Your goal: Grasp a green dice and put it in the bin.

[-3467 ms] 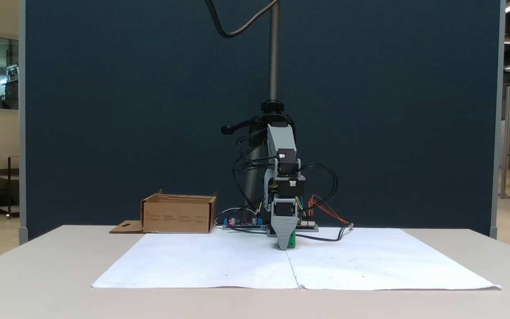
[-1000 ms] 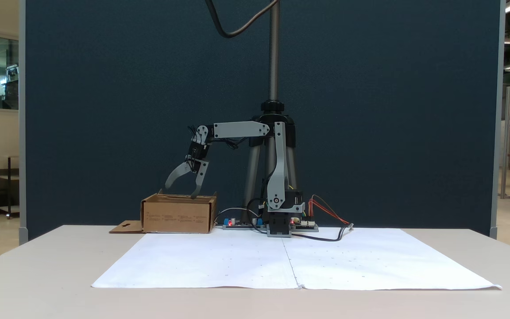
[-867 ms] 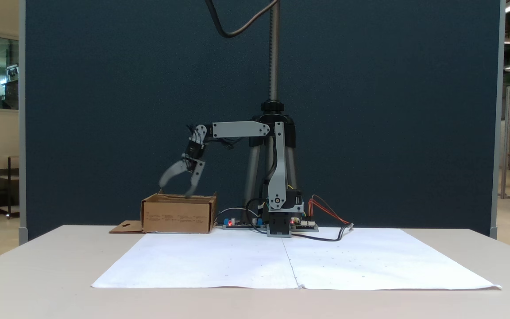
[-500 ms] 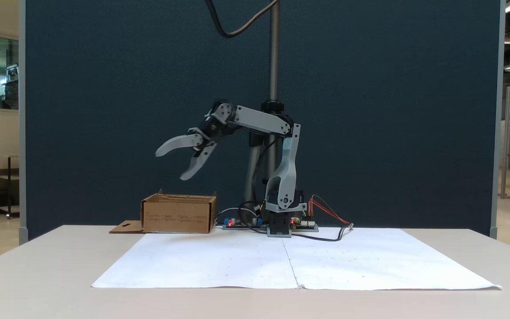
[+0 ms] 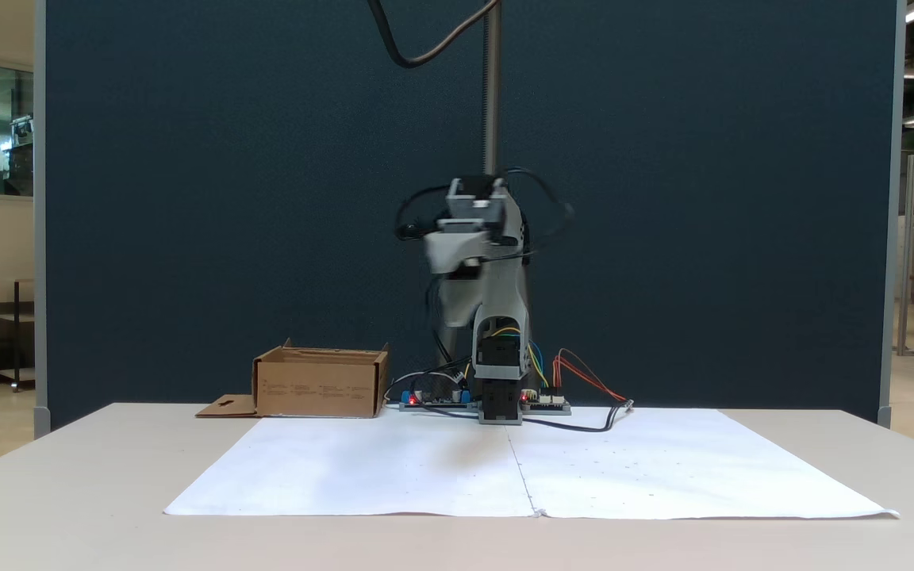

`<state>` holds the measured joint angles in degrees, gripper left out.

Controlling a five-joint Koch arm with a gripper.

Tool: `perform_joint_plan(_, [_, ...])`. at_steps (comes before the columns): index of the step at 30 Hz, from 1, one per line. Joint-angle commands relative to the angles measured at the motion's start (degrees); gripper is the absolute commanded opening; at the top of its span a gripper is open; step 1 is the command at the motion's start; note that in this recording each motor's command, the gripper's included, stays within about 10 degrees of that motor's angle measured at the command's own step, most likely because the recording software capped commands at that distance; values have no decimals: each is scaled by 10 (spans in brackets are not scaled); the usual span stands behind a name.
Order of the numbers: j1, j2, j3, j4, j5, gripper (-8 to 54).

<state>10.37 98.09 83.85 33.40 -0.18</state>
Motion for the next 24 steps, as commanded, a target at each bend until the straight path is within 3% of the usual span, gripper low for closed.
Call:
perform_joint_plan(1, [-32,24,-26,-49,40,444])
perform_joint_plan(5, [-66,30,21,-131,29,451])
perform_joint_plan(15, [-45,151,279,-344,-21,455])
perform_joint_plan(24, [-60,227,446,-512,-20,426])
